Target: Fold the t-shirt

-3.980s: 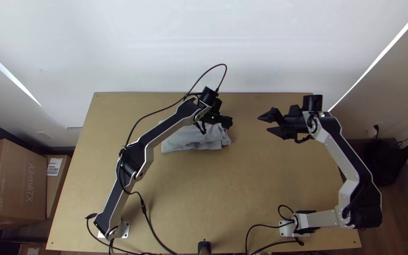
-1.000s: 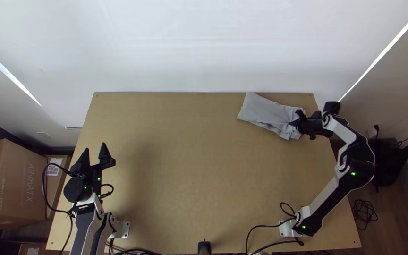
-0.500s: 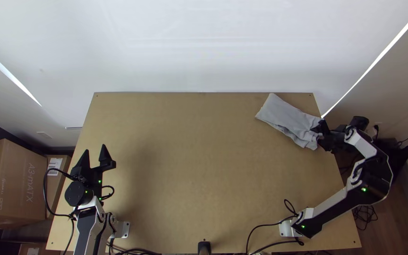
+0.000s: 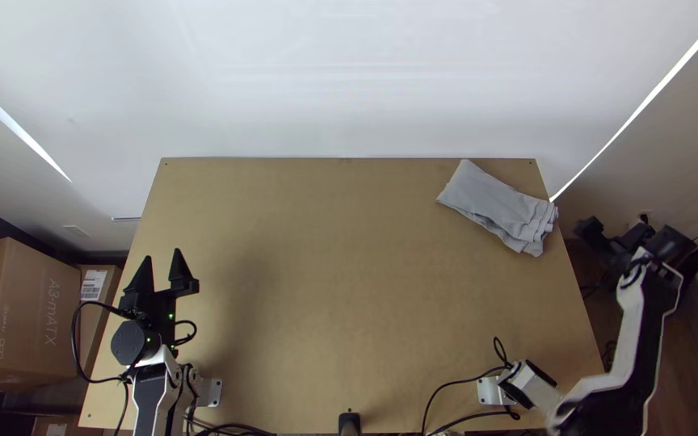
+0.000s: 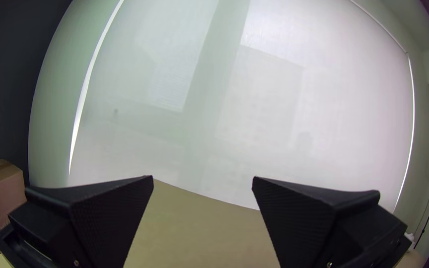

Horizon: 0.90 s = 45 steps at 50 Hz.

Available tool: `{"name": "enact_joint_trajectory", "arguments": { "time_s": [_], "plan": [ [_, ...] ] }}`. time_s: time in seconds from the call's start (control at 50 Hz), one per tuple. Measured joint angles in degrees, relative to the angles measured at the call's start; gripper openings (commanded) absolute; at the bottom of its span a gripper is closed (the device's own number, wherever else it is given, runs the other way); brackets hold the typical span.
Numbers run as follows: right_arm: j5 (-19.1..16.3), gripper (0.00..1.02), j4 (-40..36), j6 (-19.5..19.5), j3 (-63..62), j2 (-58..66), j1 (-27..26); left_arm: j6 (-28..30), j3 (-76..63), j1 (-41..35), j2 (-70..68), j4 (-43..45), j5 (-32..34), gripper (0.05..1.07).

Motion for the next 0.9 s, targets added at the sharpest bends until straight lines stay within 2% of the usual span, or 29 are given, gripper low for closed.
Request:
{"name": "enact_joint_trajectory", "arguments": {
  "time_s": [0.16,0.32,0.56,0.78,0.9],
  "plan": [
    [5.16,0.99,3.67,-4.92,-8.76,-20.44,1.70,0.04,-0.04,-1.38,-11.04,-8.37,0.00,1.02],
    [6.71,0.99,4.46,-7.93,-16.37,-35.19,3.52,0.11,-0.04,-1.16,-13.00,-9.11,0.00,1.02],
    [7.61,0.98,9.03,-12.50,-30.34,-50.40,5.51,2.45,-0.04,-0.87,-13.22,-8.48,-0.02,1.02],
    [11.67,0.98,19.15,-16.61,-42.21,-61.55,11.78,5.86,-0.04,-1.22,-13.20,-5.09,0.00,1.02],
    [13.66,0.98,23.50,-18.86,-47.08,-63.54,15.76,6.78,-0.04,-2.21,-13.20,-4.31,0.00,1.02]
  ]
}}
